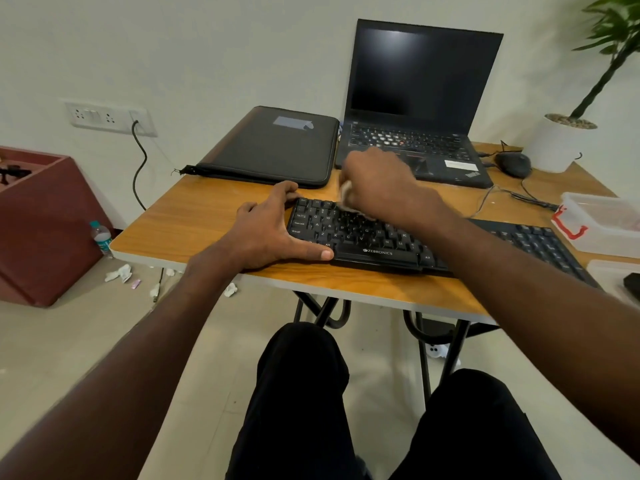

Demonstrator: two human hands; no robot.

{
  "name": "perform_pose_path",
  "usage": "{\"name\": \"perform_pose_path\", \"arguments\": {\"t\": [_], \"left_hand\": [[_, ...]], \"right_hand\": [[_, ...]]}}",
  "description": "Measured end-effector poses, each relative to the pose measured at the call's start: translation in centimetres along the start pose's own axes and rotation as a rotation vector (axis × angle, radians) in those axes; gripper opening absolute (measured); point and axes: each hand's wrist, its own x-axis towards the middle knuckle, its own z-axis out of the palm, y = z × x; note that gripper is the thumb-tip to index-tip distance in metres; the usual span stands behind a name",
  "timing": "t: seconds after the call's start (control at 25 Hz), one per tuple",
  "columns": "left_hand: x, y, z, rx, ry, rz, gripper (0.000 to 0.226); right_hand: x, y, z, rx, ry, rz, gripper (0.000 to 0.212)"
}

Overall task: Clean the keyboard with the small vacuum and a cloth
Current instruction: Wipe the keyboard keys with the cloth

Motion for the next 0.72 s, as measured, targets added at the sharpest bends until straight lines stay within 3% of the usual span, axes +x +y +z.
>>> {"name": "perform_pose_path", "arguments": {"t": [0.12, 0.32, 0.4, 0.48, 0.64, 0.72], "left_hand": [[-0.1, 0.1, 0.1, 0.001, 0.009, -0.003, 0.155], [-0.1, 0.0, 0.0, 0.024, 0.018, -0.017, 0.15], [-0.2, 0.0, 0.1, 0.022, 0.017, -0.012, 0.151], [-0.1, 0.1, 0.1, 0.028, 0.024, -0.013, 0.149], [-0.1, 0.3, 0.0, 0.034, 0.016, -0.031, 0.145], [-0.1, 0.2, 0.1, 0.035, 0.012, -0.026, 0.147]], "right_hand": [[0.1, -0.7, 1.4, 0.193, 0.023, -0.029, 0.018], [1.6, 0.6, 0.5, -0.03, 0.059, 0.074, 0.018], [0.9, 0.1, 0.4, 0.013, 0.107, -0.012, 0.018], [-1.0, 0.3, 1.0, 0.053, 0.052, -0.11, 0.02], [-0.5, 1.5, 0.7, 0.05, 0.051, 0.016, 0.019], [-0.7, 1.2, 0.7, 0.1, 0.058, -0.01, 0.02]]}}
